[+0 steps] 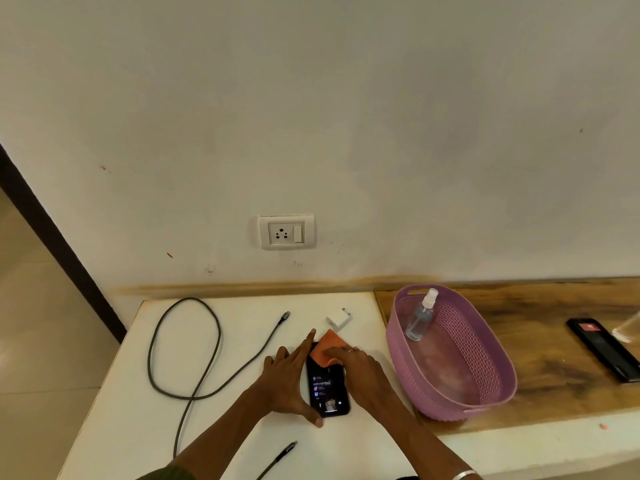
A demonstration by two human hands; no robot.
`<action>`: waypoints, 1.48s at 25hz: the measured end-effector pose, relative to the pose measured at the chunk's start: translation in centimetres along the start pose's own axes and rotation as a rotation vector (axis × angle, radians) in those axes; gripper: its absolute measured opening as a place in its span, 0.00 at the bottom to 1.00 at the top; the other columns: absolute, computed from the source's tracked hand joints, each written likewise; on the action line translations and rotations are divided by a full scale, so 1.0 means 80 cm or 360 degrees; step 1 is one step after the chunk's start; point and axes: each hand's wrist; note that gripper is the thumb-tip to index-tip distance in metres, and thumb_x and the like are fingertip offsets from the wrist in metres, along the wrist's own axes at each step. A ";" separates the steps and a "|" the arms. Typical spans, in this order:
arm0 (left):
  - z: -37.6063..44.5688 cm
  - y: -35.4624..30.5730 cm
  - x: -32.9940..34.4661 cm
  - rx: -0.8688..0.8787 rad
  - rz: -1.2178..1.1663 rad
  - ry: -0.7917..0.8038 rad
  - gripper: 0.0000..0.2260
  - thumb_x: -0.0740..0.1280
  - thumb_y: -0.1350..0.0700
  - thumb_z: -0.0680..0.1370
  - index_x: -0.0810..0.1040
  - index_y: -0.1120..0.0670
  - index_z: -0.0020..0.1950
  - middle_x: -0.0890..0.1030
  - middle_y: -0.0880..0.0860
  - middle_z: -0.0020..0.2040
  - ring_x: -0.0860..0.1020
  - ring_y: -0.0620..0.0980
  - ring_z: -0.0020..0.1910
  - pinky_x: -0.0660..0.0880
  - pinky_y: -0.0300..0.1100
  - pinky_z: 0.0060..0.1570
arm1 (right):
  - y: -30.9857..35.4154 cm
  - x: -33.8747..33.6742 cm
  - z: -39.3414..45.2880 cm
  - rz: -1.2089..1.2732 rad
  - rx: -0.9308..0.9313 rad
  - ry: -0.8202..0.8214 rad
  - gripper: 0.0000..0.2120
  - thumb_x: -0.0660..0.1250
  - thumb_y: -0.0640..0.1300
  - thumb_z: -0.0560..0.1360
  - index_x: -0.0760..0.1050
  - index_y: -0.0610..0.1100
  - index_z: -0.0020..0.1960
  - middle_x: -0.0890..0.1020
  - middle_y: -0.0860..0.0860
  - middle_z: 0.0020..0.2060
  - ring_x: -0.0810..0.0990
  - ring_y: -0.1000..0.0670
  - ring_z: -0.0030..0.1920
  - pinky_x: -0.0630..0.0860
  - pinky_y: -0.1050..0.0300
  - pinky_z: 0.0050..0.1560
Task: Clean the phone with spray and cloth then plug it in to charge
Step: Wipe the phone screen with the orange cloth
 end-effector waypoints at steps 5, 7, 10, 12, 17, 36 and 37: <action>-0.001 -0.001 -0.002 -0.0003 0.0051 0.0000 0.71 0.71 0.20 0.48 0.24 0.36 0.73 0.62 0.46 0.78 0.66 0.51 0.65 0.64 0.54 0.67 | -0.010 -0.006 -0.010 -0.0132 0.0123 -0.0022 0.18 0.60 0.42 0.81 0.68 0.48 0.71 0.75 0.51 0.68 0.74 0.51 0.66 0.68 0.62 0.67; 0.000 0.000 -0.001 -0.0013 0.0066 -0.0004 0.71 0.71 0.20 0.48 0.23 0.36 0.73 0.62 0.46 0.78 0.66 0.51 0.65 0.64 0.53 0.66 | -0.005 -0.021 -0.019 -0.0138 0.0118 -0.0064 0.20 0.60 0.39 0.80 0.69 0.51 0.71 0.76 0.51 0.66 0.76 0.52 0.63 0.71 0.66 0.62; -0.001 -0.001 0.001 -0.0013 0.0072 -0.0029 0.71 0.71 0.20 0.48 0.22 0.36 0.72 0.64 0.45 0.76 0.66 0.49 0.63 0.65 0.52 0.65 | 0.010 -0.053 -0.036 -0.0325 -0.0045 -0.0280 0.25 0.62 0.35 0.77 0.70 0.58 0.69 0.80 0.55 0.61 0.80 0.53 0.57 0.77 0.62 0.57; -0.005 -0.004 0.003 -0.0030 0.0071 -0.0068 0.72 0.71 0.20 0.47 0.23 0.37 0.73 0.64 0.45 0.76 0.66 0.49 0.62 0.66 0.52 0.63 | 0.021 -0.079 -0.049 -0.0373 -0.0089 -0.0451 0.27 0.62 0.33 0.76 0.70 0.59 0.68 0.81 0.55 0.61 0.82 0.53 0.55 0.79 0.57 0.56; -0.016 -0.013 0.004 -0.0067 0.0072 -0.0102 0.73 0.74 0.23 0.48 0.22 0.38 0.73 0.59 0.45 0.79 0.67 0.52 0.63 0.66 0.52 0.59 | 0.017 -0.166 -0.089 -0.0362 -0.0106 -0.0883 0.20 0.64 0.38 0.78 0.73 0.58 0.64 0.86 0.54 0.49 0.84 0.54 0.40 0.82 0.60 0.36; -0.001 -0.064 0.017 -0.0492 -0.0136 -0.0609 0.53 0.67 0.35 0.74 0.29 0.52 0.78 0.74 0.51 0.64 0.72 0.53 0.61 0.73 0.51 0.61 | -0.116 -0.174 -0.071 -0.0677 0.0392 -0.0339 0.11 0.63 0.55 0.78 0.79 0.52 0.55 0.83 0.55 0.43 0.82 0.53 0.41 0.80 0.61 0.44; 0.001 -0.065 0.018 -0.0503 -0.0142 -0.0607 0.52 0.67 0.36 0.74 0.30 0.53 0.79 0.74 0.51 0.65 0.72 0.53 0.62 0.74 0.51 0.61 | -0.118 -0.170 -0.070 -0.0659 0.0421 -0.0300 0.12 0.64 0.55 0.77 0.79 0.51 0.54 0.84 0.54 0.43 0.82 0.53 0.42 0.80 0.60 0.45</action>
Point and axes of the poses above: each hand's wrist, its own z-axis towards the middle knuckle, its own x-axis out of the palm, y = z × x
